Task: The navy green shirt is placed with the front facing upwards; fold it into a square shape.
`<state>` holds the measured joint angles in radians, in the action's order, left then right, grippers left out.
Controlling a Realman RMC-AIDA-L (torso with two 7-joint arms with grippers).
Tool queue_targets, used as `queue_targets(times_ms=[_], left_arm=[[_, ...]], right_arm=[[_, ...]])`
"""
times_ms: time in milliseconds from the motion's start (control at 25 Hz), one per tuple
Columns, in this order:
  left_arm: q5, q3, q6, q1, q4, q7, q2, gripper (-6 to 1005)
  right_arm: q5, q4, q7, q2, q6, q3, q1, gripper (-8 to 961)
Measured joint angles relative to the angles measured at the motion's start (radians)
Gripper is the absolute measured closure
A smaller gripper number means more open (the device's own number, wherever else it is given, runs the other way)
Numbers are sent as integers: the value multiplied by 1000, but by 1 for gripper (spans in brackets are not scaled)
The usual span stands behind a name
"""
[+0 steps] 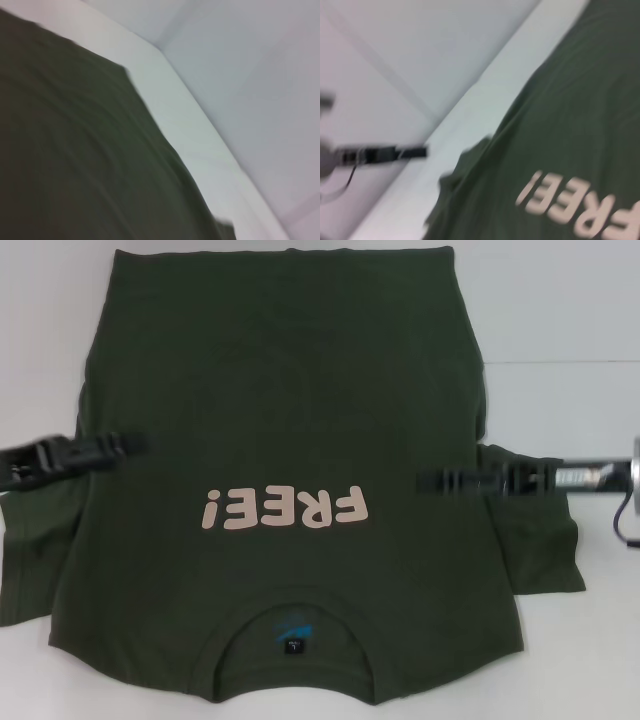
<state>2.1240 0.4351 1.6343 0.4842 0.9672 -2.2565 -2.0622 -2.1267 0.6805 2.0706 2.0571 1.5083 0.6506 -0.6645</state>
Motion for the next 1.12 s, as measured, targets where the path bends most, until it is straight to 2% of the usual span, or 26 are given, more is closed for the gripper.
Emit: queue_targets(times_ms=[200, 360, 480, 1120], left_arm=[[0, -126, -54, -7, -139, -76, 47, 127], [13, -150, -121, -28, -195, -107, 59, 127], [15, -156, -161, -50, -201, -118, 56, 126], [54, -179, -288, -113, -207, -74, 40, 127]], right_arm=[[32, -7, 173, -36, -111, 1, -27, 159], [22, -52, 255, -80, -163, 8, -68, 159], [24, -83, 271, -99, -169, 8, -90, 159], [28, -87, 276, -92, -175, 2, -97, 159]])
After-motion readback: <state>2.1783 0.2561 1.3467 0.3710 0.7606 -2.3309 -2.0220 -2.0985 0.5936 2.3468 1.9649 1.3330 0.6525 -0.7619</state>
